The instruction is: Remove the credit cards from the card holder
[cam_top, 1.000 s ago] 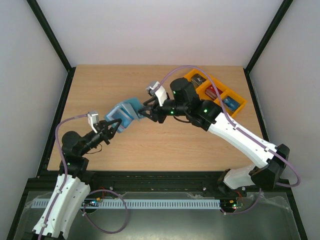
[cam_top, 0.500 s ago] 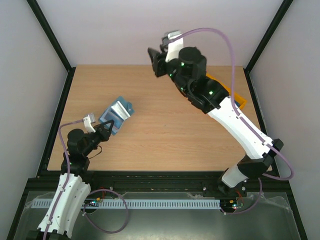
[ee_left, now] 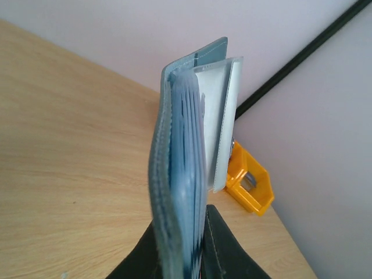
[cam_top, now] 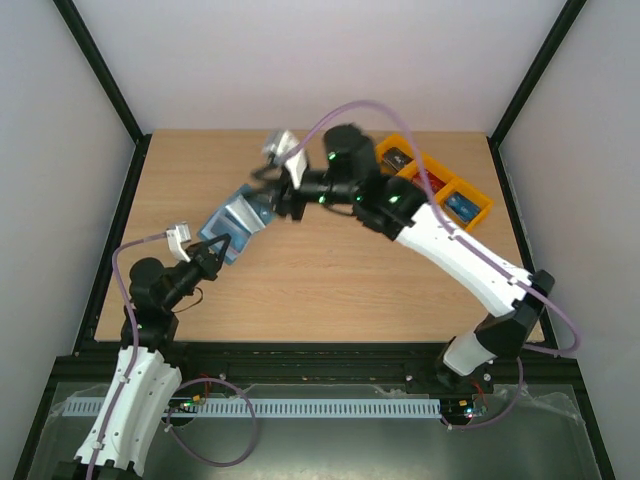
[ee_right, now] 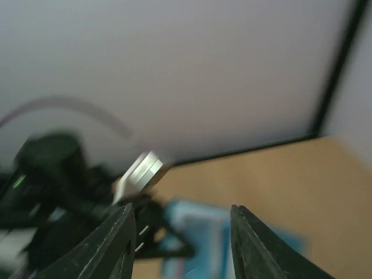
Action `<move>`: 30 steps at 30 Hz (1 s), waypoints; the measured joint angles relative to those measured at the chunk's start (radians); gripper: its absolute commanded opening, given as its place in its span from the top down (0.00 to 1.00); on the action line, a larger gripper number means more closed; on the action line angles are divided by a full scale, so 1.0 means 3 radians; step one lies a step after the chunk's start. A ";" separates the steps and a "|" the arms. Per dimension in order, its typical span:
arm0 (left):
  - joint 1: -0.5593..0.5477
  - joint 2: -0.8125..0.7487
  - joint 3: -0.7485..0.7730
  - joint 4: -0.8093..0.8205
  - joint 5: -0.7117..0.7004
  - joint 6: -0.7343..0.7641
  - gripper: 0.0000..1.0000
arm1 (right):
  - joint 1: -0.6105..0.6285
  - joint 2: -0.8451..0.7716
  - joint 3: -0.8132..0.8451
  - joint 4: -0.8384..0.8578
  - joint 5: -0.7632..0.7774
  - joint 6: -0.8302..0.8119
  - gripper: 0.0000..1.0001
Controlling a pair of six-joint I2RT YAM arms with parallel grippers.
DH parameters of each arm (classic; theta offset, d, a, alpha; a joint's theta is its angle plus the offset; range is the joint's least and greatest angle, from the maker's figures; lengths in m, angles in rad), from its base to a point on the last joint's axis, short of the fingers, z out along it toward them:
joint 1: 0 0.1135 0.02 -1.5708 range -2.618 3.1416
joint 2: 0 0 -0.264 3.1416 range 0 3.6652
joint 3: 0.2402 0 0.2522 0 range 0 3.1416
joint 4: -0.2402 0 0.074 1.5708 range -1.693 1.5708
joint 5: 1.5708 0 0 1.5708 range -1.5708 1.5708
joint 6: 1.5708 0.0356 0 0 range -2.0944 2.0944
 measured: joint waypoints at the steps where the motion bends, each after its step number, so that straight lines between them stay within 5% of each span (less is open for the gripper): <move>1: 0.0000 -0.0001 0.0004 0.0057 0.0055 0.0014 0.98 | 0.0034 0.0009 -0.0169 -0.0003 -0.0201 0.0004 0.61; 8: -0.0004 -0.0042 0.0055 0.0446 0.0430 0.0076 0.98 | 0.0128 0.0249 -0.0690 -0.0051 -0.0823 0.0183 0.70; 23: -0.0003 -0.0056 0.0128 0.1158 0.1311 0.0338 0.98 | 0.0145 0.0106 -0.0811 -0.0282 -0.0799 0.0086 0.78; 30: 0.0001 -0.0065 0.0314 0.0921 0.1610 0.0788 0.98 | 0.0160 -0.0104 -0.0833 -0.0492 -0.0684 -0.0078 0.79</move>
